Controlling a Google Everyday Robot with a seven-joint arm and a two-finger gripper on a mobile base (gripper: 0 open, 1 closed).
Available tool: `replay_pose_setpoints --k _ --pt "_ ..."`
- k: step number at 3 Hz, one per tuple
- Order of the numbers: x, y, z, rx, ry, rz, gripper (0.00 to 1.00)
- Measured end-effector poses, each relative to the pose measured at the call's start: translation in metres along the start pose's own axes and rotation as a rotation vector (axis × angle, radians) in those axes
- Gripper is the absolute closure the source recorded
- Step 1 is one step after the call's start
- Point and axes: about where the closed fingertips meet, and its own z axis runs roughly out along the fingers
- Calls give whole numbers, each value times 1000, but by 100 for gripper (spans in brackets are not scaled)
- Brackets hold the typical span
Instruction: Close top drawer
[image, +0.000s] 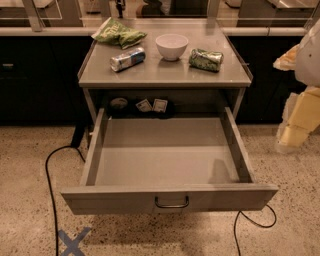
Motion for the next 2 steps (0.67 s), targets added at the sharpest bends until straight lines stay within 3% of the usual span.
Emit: replay_pose_setpoints --k 1,2 --pt "-1 0 0 4 -2 -1 0" --pt "3 16 24 -32 -7 -14 0"
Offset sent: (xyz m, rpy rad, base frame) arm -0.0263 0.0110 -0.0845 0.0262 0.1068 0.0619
